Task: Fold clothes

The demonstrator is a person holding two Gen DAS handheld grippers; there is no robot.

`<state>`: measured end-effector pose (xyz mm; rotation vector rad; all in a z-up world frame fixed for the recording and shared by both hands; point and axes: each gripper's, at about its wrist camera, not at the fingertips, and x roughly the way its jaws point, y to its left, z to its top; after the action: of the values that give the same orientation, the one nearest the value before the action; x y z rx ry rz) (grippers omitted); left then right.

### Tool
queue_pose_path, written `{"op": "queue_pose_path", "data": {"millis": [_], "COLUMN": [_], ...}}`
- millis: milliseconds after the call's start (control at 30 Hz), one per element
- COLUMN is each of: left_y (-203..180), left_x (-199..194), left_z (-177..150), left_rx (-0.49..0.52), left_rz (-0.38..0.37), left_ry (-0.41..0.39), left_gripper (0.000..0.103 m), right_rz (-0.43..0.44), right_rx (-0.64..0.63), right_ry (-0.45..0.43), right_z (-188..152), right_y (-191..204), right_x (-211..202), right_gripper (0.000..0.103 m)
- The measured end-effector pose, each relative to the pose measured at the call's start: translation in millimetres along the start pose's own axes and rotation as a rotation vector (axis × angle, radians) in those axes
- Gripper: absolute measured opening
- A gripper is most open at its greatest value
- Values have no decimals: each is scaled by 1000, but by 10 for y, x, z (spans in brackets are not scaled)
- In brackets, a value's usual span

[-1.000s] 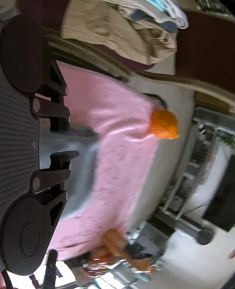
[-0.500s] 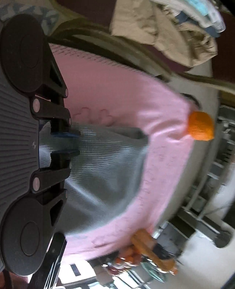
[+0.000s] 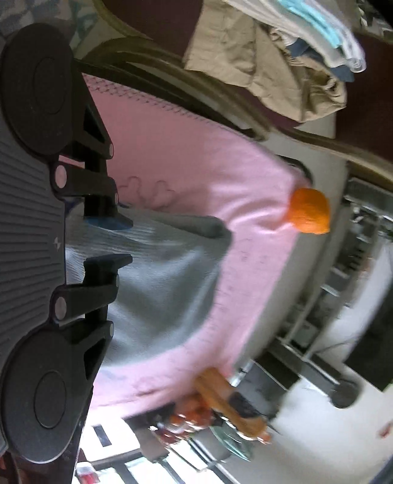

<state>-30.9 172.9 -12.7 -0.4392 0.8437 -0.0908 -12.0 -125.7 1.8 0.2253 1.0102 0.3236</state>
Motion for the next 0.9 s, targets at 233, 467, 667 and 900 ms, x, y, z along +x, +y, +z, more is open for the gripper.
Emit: {"op": "queue_pose_path", "data": {"millis": [233, 467, 667, 900], "left_y": [-310, -234, -33, 92], "left_x": [314, 838, 662, 169], "left_z": [253, 322, 321, 101], "left_rx": [113, 101, 17, -41], "left_rz": [8, 230, 143, 42], "left_ry": [-64, 124, 96, 34], "left_gripper": [16, 17, 17, 22], "right_rz": [43, -14, -50, 43], "right_rx": [71, 27, 18, 92], "right_ry": [-113, -59, -3, -38], "right_z": [384, 657, 799, 524], "right_y": [37, 258, 334, 6], "right_x": [15, 551, 815, 166], "right_gripper": [19, 18, 18, 21]}}
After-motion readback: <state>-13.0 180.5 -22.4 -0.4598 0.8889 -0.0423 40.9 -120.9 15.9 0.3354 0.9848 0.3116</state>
